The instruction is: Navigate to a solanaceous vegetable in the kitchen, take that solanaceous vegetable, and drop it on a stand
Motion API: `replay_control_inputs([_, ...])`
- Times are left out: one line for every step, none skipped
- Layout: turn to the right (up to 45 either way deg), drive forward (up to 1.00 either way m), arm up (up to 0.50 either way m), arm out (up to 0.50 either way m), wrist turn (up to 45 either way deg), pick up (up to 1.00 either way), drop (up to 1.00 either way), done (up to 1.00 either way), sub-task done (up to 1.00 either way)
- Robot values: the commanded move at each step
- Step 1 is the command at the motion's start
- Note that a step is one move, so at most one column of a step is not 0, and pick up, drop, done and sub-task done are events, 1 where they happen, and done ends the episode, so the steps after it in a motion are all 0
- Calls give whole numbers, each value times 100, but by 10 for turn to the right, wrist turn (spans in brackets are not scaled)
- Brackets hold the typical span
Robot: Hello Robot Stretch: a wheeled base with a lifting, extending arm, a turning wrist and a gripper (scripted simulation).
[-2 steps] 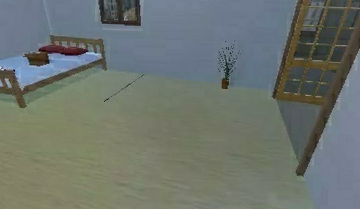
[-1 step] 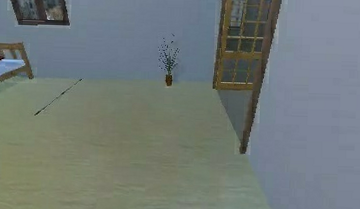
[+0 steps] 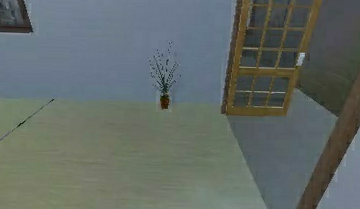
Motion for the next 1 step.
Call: replay_control_inputs([0, 100, 0, 0, 0, 0, 0, 0, 0])
